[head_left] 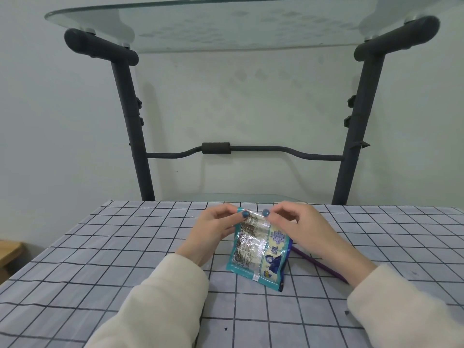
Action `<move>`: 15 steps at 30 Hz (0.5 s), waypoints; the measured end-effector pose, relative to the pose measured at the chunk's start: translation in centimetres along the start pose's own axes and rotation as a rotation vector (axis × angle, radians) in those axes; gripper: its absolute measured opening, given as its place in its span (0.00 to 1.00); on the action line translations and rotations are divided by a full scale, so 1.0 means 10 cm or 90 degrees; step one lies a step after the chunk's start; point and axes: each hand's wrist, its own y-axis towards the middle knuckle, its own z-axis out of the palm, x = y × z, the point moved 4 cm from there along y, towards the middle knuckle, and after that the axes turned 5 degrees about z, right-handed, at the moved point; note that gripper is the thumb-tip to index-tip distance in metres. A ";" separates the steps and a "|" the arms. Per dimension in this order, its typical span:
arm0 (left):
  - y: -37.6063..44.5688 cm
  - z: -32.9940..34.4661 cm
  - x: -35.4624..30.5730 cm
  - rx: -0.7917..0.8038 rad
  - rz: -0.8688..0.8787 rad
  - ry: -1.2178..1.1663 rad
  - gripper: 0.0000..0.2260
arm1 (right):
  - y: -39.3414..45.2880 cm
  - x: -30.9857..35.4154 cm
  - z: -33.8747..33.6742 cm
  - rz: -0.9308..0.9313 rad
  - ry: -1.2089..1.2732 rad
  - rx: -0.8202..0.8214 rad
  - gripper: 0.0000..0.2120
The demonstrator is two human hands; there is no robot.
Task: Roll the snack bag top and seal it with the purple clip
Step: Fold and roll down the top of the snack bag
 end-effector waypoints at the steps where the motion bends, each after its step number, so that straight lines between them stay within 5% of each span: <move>1: 0.00 0.00 0.01 0.000 -0.007 -0.003 0.07 | -0.01 0.01 0.02 -0.011 -0.015 0.015 0.08; 15: 0.01 -0.02 0.10 -0.054 -0.036 0.001 0.02 | -0.01 -0.01 0.02 -0.007 -0.021 -0.026 0.04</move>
